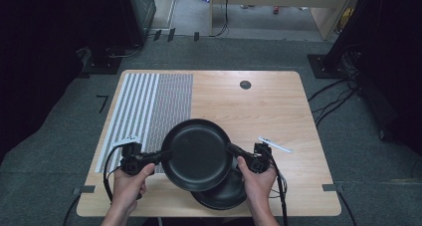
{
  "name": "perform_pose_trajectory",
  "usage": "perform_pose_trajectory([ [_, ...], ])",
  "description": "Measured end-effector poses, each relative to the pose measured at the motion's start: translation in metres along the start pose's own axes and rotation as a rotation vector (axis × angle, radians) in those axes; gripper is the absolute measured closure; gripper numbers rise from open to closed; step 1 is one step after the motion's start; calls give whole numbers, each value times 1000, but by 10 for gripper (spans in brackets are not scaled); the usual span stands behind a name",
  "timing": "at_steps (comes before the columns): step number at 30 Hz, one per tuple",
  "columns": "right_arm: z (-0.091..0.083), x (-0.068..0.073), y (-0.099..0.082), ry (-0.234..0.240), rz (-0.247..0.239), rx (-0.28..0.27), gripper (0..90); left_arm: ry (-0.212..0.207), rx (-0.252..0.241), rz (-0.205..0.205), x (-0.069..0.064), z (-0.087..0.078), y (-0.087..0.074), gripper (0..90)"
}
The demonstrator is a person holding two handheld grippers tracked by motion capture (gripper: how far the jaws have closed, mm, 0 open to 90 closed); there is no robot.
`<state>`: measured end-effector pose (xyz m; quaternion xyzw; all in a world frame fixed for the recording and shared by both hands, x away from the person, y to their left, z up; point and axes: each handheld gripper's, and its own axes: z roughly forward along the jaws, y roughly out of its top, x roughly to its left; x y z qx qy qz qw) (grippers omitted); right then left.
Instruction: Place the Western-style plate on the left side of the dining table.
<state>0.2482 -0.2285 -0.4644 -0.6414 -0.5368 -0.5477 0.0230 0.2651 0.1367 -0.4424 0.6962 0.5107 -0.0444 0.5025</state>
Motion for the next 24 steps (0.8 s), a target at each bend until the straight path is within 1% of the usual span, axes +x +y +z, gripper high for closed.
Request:
perform_pose_trajectory([
  [5, 18, 13, 8, 9, -9, 9, 841, 2, -31, -14, 13, -12, 10, 775],
  [7, 27, 19, 11, 14, -13, 15, 840, 4, -51, -30, 20, -17, 15, 779],
  [10, 40, 27, 16, 18, -27, 26, 841, 7, -63, -48, 30, -22, 20, 782],
  [12, 50, 32, 20, 20, -31, 38, 840, 16, -75, -63, 39, -27, 24, 783],
  [14, 67, 39, 26, 23, -37, 62, 838, 25, -82, -74, 44, -30, 25, 783],
  [15, 67, 39, 26, 23, -37, 62, 838, 29, -86, -80, 47, -31, 26, 783],
  [16, 71, 41, 28, 21, -40, 66, 838, 38, -90, -88, 51, -33, 28, 782],
  [20, 93, 48, 35, 17, -48, 98, 835, 52, -113, -117, 65, -38, 31, 782],
  [22, 103, 53, 39, 13, -54, 111, 834, 52, -126, -136, 72, -40, 33, 784],
  [24, 113, 57, 43, 18, -61, 123, 833, 61, -143, -152, 77, -43, 34, 785],
])
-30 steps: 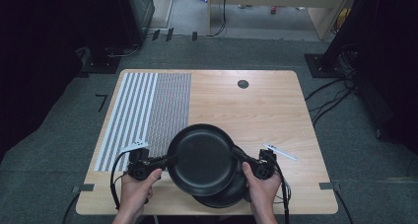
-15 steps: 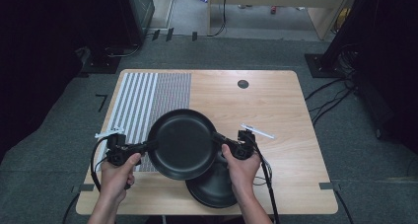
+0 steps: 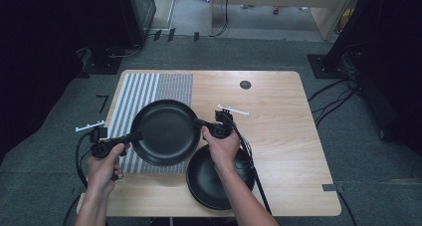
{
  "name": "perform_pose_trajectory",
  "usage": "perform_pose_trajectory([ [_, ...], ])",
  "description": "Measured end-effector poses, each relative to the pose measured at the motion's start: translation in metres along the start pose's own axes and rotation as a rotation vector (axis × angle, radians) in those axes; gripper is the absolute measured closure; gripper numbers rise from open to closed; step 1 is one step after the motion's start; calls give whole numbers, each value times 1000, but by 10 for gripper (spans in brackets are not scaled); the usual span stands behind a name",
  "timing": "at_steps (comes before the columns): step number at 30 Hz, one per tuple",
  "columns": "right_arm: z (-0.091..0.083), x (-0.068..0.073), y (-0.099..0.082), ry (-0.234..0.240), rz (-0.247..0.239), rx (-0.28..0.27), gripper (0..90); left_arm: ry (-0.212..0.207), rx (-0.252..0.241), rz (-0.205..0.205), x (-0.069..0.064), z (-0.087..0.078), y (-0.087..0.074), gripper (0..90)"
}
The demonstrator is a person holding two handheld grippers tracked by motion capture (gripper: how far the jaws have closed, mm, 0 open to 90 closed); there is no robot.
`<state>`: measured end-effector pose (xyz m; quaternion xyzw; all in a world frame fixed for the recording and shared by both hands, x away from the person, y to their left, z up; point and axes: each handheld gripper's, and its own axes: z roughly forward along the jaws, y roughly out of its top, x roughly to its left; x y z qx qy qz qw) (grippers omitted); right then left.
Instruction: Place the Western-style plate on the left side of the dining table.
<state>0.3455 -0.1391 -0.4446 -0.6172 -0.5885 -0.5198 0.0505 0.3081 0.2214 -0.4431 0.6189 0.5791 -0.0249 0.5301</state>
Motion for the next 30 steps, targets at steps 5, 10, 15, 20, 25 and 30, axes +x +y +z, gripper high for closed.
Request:
perform_pose_trajectory([
  [5, 25, 8, 16, 1, -27, 31, 830, 21, -55, -51, 15, -1, 5, 790],
  [10, 49, 3, 25, 8, -29, 67, 826, 52, -59, -72, 28, 3, 9, 792],
  [15, 68, -6, 31, 11, -18, 124, 819, 74, -51, -78, 36, 10, 10, 793],
  [20, 82, -13, 37, -12, -14, 175, 805, 90, -48, -99, 45, 20, 15, 802],
  [25, 96, -20, 43, -32, 1, 186, 787, 98, -63, -116, 52, 30, 21, 814],
  [30, 112, -17, 48, -61, -20, 208, 793, 79, -72, -185, 75, 33, 21, 817],
])
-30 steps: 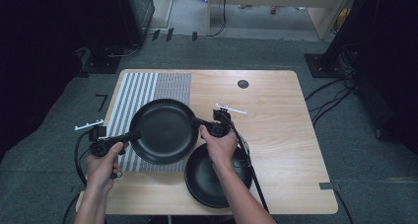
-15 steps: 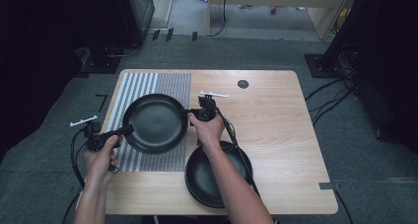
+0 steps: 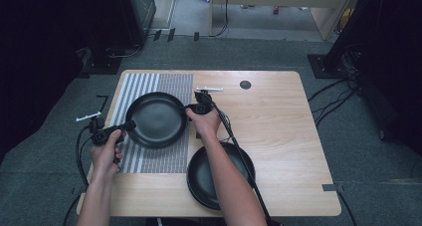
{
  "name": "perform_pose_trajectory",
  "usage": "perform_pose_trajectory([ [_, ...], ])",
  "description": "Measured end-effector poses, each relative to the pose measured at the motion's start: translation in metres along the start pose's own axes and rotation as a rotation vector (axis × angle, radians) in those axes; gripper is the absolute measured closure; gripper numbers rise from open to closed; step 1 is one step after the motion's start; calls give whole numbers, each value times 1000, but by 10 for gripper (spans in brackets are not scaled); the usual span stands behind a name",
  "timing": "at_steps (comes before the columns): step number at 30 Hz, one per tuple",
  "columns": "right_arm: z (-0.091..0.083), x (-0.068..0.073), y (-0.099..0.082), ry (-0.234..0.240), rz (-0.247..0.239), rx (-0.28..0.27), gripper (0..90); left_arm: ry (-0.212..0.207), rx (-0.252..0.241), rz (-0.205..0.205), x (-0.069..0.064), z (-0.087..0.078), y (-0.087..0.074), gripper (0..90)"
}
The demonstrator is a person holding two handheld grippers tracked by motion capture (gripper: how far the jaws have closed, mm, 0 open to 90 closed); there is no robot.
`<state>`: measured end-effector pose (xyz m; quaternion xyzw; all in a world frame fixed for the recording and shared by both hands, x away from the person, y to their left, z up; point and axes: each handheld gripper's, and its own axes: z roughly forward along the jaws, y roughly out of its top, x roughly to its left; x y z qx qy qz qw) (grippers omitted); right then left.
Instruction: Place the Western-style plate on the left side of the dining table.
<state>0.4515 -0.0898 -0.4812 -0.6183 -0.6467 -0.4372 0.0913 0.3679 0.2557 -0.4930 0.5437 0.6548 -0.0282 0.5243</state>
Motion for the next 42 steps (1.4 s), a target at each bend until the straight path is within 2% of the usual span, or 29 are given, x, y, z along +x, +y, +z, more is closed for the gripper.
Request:
perform_pose_trajectory([
  [4, 13, 5, 5, -4, 11, 21, 793, 9, -25, -19, 8, 0, 3, 818],
  [6, 19, 6, 8, -11, 7, 21, 793, 32, -42, -21, 11, 4, 4, 811],
  [10, 26, 5, 13, -27, 8, 18, 794, 37, -37, -24, 15, 11, 8, 804],
  [14, 30, 2, 16, -43, 34, 4, 791, 46, -25, -27, 17, 18, 15, 804],
  [19, 42, 4, 22, -39, 23, -5, 787, 72, -43, -40, 21, 19, 23, 805],
  [24, 48, 6, 23, -63, 19, -19, 798, 88, -12, -66, 30, 25, 24, 790],
  [26, 51, 5, 23, -68, 13, -21, 801, 98, -4, -62, 31, 27, 23, 781],
  [29, 54, 4, 23, -74, 12, -32, 801, 87, 3, -80, 35, 29, 22, 783],
  [34, 57, 3, 23, -86, -17, -38, 807, 102, 23, -78, 37, 33, 19, 765],
  [37, 60, 1, 20, -115, -52, -36, 795, 117, 16, -45, 33, 34, 17, 747],
  [40, 60, 2, 19, -118, -81, -47, 759, 103, 8, -24, 32, 34, 16, 702],
  [42, 60, 3, 20, -103, -89, -46, 691, 75, 4, -13, 31, 34, 15, 605],
])
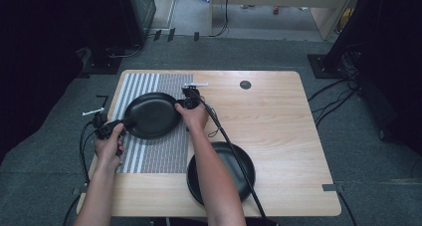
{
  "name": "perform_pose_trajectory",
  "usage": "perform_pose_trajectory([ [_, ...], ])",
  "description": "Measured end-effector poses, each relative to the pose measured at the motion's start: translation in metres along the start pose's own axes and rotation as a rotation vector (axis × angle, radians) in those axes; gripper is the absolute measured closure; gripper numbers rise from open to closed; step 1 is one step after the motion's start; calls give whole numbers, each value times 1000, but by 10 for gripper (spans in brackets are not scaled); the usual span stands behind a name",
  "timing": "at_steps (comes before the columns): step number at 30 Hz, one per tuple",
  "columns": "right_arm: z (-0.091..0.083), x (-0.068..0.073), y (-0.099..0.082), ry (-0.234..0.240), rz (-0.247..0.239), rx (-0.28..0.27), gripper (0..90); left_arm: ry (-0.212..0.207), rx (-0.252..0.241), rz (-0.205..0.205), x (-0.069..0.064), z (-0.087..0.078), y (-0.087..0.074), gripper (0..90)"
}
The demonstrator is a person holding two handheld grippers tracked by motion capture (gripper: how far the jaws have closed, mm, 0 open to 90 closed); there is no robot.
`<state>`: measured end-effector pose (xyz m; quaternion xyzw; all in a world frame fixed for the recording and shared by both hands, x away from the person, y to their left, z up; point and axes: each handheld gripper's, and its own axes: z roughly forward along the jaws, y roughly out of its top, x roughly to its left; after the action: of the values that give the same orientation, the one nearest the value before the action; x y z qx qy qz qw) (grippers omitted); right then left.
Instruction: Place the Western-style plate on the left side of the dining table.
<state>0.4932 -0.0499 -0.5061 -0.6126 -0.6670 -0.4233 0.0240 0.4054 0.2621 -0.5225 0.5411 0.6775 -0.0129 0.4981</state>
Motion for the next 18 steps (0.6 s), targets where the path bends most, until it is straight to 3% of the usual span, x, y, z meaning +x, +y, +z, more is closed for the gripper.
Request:
perform_pose_trajectory([
  [2, -4, 2, 2, -32, -42, -23, 656, 1, 1, 11, -2, -1, -1, 554],
  [4, -10, 1, 4, -112, -133, -35, 639, 14, 10, 22, -8, -2, -1, 468],
  [6, -18, -1, 5, -124, -159, -64, 621, 66, 15, 60, -15, -4, -1, 374],
  [8, -28, -1, 6, -149, -193, -82, 538, 150, 4, 128, -23, -7, -2, 273],
  [10, -36, 0, 6, -142, -229, -103, 499, 179, -15, 159, -27, -13, -1, 246],
  [11, -44, -1, 6, -111, -251, -124, 487, 185, -22, 167, -28, -16, -1, 211],
  [15, -69, -5, 2, -79, -221, -175, 445, 196, -51, 199, -33, -25, -3, 136],
  [17, -82, -9, 0, -60, -179, -153, 394, 191, -69, 211, -38, -30, -6, 119],
  [18, -88, -11, -2, -50, -201, -140, 352, 195, -71, 224, -41, -32, -7, 113],
])
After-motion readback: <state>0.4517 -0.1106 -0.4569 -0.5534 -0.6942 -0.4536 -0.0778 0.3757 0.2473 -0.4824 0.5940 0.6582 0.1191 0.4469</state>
